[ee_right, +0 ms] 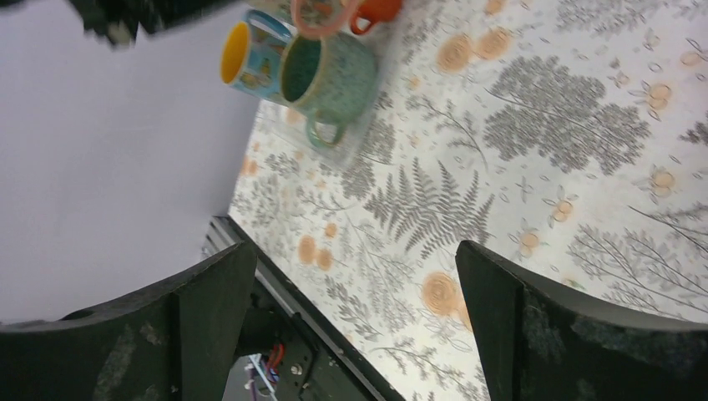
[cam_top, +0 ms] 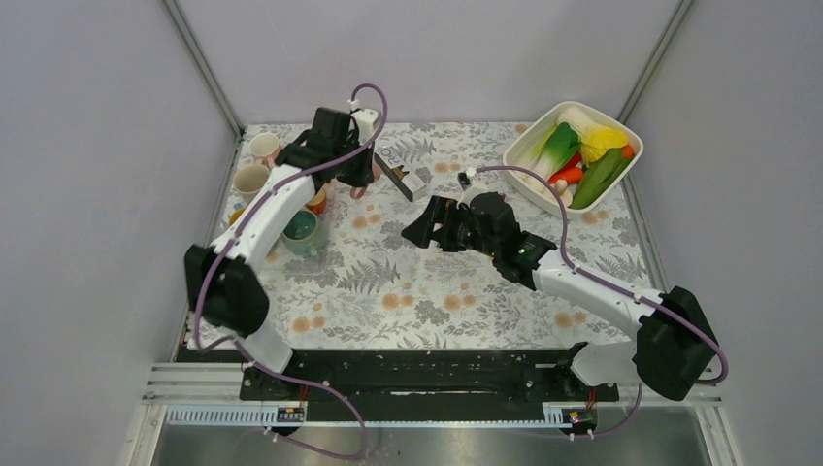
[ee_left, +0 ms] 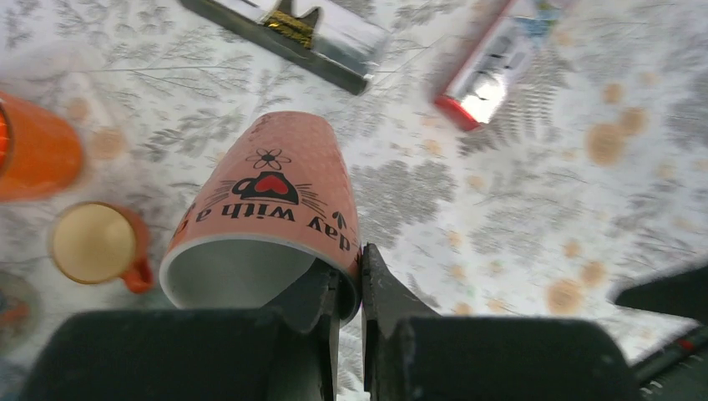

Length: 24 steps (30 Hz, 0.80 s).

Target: Turn the mug right side up

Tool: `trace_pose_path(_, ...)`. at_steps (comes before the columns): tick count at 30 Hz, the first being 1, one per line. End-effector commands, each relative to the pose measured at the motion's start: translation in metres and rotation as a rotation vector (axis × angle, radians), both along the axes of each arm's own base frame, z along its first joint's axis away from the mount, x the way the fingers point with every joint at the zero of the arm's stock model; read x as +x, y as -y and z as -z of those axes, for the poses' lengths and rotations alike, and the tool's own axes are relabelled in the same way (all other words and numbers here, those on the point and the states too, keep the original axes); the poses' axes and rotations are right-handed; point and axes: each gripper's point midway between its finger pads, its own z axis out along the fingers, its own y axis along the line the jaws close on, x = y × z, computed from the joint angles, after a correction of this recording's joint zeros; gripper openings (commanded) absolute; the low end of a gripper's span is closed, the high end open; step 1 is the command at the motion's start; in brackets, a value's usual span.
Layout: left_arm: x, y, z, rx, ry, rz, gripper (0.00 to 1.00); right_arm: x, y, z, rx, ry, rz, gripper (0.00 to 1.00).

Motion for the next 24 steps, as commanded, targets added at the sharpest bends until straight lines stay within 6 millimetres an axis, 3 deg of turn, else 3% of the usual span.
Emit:
trace_pose_path(1,0.07,-0.047,0.0,0.232,0.084,-0.067,0.0,0.005,0.007,-0.009,-0.064,0.065,0.012,0.99)
trace_pose_path(5,0.107,-0.075,0.02,0.435,0.089,-0.057,0.0,0.004,0.019,0.002,-0.121,0.08,0.032,0.99)
trace_pose_path(8,0.118,-0.085,0.038,0.534,0.049,0.001,0.0,0.002,0.027,0.01,-0.161,0.089,0.04,0.99)
trace_pose_path(16,0.118,-0.1,0.085,0.615,-0.101,0.05,0.0,-0.002,0.034,0.025,-0.208,0.077,0.037,0.99)
trace_pose_path(24,0.117,-0.116,0.11,0.603,-0.184,0.048,0.0,-0.006,0.036,0.035,-0.224,0.059,0.028,0.99)
